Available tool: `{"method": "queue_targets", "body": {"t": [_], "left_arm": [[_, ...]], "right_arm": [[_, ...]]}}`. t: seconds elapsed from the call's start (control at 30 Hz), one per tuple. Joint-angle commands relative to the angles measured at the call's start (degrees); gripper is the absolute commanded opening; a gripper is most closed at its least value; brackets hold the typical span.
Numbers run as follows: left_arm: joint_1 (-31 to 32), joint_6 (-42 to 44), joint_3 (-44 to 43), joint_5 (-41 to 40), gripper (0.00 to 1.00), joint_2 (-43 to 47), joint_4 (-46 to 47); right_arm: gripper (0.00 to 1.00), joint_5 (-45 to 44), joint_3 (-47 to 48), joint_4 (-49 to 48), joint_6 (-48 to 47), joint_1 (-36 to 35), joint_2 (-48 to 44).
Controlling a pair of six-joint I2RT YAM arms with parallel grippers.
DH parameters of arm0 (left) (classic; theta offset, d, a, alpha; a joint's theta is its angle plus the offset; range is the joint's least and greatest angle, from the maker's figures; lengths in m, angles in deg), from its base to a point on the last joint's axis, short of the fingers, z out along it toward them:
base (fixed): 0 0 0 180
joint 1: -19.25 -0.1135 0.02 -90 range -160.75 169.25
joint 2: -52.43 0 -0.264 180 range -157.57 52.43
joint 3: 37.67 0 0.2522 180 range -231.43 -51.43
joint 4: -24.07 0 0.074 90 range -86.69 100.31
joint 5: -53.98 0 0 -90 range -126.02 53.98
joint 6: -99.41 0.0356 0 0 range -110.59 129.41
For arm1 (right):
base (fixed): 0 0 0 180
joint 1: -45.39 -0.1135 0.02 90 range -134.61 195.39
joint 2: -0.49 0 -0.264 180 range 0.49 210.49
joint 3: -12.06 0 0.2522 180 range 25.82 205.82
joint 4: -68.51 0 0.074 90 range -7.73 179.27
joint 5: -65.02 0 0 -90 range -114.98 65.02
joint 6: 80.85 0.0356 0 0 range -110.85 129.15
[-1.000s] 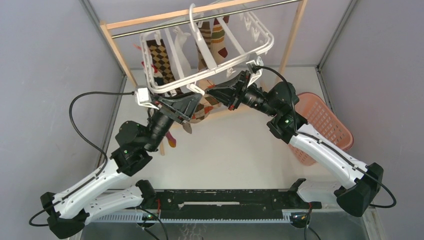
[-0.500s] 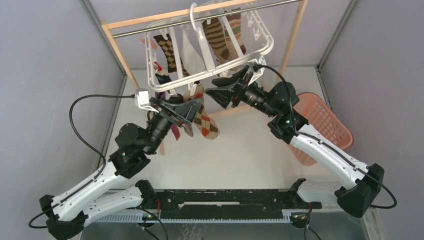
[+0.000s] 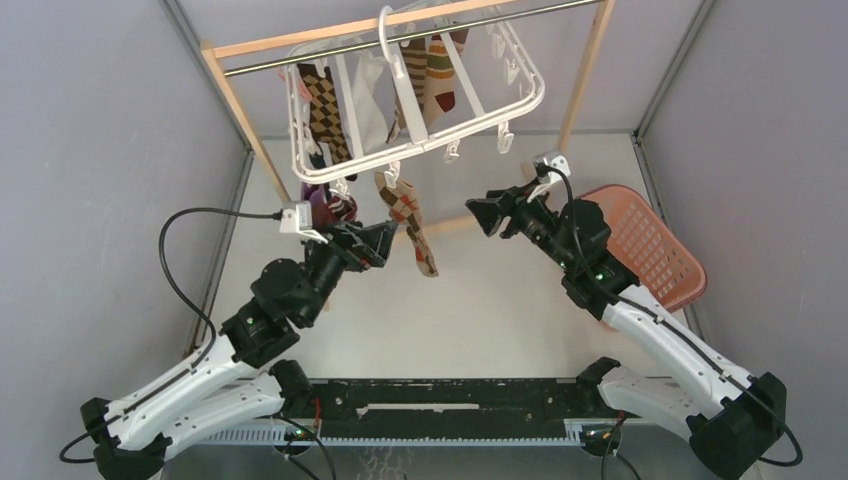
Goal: Clip the socks to the hanger
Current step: Reset both arms
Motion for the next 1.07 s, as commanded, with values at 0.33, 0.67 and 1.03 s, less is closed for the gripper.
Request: {"method": "queue_targets", "body": {"t": [0.33,0.67,1.03], "left_arm": [[0.1,-13.8,12.3,-16.2,1.0,11.7,-17.3],[0.1,-19.0,10.9,-18.1,1.0,8.7,-26.9],[0.1,-18.7,10.9,-19.6,1.0,10.9,-26.1]], "right_arm": [[0.0,-4.7,-13.4,4.4,5.6,13.3,0.4],[0.0,-4.2,-15.9,3.2,5.0,14.2,1.9],[0.0,-2.4,-17.3,1.0,6.6,15.8,4.0]]}}
